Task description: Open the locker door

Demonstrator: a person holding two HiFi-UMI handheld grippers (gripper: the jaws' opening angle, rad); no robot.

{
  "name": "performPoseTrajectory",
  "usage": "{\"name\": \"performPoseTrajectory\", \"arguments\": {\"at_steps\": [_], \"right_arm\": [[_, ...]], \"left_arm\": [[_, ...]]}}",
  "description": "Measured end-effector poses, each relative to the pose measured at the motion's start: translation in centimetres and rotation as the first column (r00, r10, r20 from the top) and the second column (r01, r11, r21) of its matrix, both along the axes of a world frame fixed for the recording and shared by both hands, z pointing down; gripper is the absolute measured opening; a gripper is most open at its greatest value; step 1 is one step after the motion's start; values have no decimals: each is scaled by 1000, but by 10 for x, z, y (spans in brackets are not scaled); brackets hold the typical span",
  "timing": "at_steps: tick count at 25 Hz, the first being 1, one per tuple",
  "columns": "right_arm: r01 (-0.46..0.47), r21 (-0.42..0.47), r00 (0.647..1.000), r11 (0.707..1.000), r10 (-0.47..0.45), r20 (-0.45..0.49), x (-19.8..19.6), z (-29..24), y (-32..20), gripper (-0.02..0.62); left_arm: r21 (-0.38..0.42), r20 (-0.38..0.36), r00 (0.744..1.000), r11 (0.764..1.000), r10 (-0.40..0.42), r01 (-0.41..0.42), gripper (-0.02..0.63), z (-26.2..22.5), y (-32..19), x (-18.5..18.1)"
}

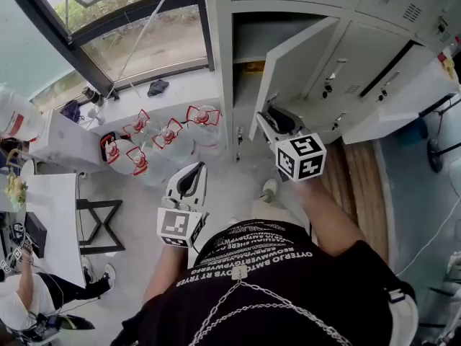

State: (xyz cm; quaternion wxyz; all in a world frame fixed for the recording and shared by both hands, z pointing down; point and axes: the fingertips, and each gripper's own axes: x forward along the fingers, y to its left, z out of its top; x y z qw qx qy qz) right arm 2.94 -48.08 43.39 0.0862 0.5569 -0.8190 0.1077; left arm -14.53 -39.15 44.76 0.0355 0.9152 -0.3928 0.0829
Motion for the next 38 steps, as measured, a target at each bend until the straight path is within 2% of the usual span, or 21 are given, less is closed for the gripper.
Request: {"name": "performPoseTrajectory", "arguments": {"at_steps": [5, 8, 12, 16, 22, 29, 35, 38], "right_arm": [[-2, -16, 1000, 1000, 3, 4, 10, 0, 20, 115], [1, -21, 1000, 1000, -1, 10, 23, 1, 38, 118], [17, -16, 999, 1000, -16, 36, 46, 2, 63, 129], [56, -17, 996, 998, -54, 73, 79, 3, 85, 158], [126, -31, 991, 992, -125, 49, 131, 4, 105, 197], [170, -25, 984, 985, -168, 55, 201, 14, 135, 198], [276, -35, 960, 960, -274, 49, 210, 16, 144, 132], [276, -12, 960, 961, -275, 51, 223, 5, 156, 128]], "left_arm": [[-13, 4, 999, 999, 36, -36, 5, 5, 6, 12], [-12, 17, 998, 998, 61, -61, 5, 2, 9, 30], [18, 30, 996, 996, 87, -88, 5, -11, 11, 68], [12, 49, 993, 994, 105, -106, 5, -15, 15, 114], [31, 51, 990, 990, 134, -135, 5, -24, 23, 188], [48, 49, 995, 994, 92, -95, 5, -17, 57, 258], [49, 37, 999, 999, 17, -19, 5, -16, 69, 277], [61, 31, 999, 998, -6, 4, 5, -20, 78, 286]]}}
